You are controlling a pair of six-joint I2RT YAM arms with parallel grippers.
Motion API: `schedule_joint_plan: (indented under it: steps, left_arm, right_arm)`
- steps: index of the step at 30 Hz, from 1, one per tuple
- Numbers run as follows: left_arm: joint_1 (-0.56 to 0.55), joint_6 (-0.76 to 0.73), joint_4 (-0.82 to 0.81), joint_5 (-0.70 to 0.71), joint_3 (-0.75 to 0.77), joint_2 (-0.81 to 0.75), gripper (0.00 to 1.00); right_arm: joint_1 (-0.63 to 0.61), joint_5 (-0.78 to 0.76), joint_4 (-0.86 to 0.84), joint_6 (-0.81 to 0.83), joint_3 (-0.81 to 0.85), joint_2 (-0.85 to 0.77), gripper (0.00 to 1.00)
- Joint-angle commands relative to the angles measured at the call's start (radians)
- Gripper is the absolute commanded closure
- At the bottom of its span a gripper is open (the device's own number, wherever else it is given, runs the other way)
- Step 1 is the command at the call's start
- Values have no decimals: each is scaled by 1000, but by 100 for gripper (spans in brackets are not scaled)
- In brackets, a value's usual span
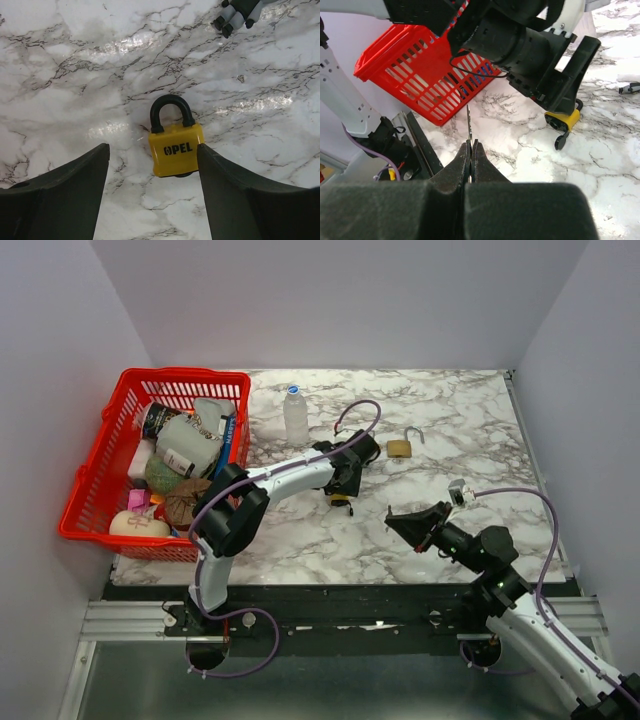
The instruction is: Unlock with the key
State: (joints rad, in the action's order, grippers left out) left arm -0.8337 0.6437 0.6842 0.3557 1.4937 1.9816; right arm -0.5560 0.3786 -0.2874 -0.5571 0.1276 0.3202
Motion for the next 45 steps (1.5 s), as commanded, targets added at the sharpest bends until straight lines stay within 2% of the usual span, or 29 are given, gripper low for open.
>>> schedule_joint_plan:
  steps: [1, 10, 18, 20, 21, 23, 24, 26, 27, 28, 31, 36, 42, 45]
  left_arm:
    - [-5, 7, 51, -6, 62, 57, 23]
    - [-5, 14, 41, -26, 83, 105, 25]
    - [-5, 34, 18, -67, 21, 119, 42]
    - [-4, 43, 2, -86, 7, 115, 50]
    - [-5, 47, -5, -87, -4, 112, 62]
    - [-4, 60, -24, -104, -18, 103, 74]
    - [-4, 77, -34, -113, -35, 91, 84]
    - [-4, 100, -64, -153, -47, 77, 90]
    - [-4, 128, -77, -165, -52, 60, 97]
    - [-4, 146, -92, -182, -65, 50, 100]
    - [-4, 241, -153, -225, -120, -7, 100]
    - [-2, 385, -262, -320, -220, -96, 100]
    - [-4, 497, -291, -350, -288, -150, 100]
    - [-4, 479, -256, -311, -293, -170, 100]
  right_arm:
    - [2, 20, 22, 2, -16, -13, 99]
    - [2, 23, 28, 9, -22, -12, 99]
    - [4, 20, 36, 33, -37, 42, 99]
    - [4, 20, 21, 26, -48, 54, 99]
    - [4, 20, 16, 22, -51, 56, 99]
    - [2, 13, 1, 17, -59, 69, 99]
    - [2, 14, -4, 19, -60, 74, 99]
    - [-1, 3, -15, 17, -63, 97, 99]
    - [-10, -1, -19, 16, -66, 106, 99]
    - [-18, -7, -28, 13, -71, 117, 99]
    - [-59, -52, -81, -10, -88, 180, 99]
    - [-177, -139, -271, -78, -98, 367, 99]
    - [-347, -207, -455, -133, 6, 730, 99]
    - [-355, -190, -611, -191, 15, 897, 99]
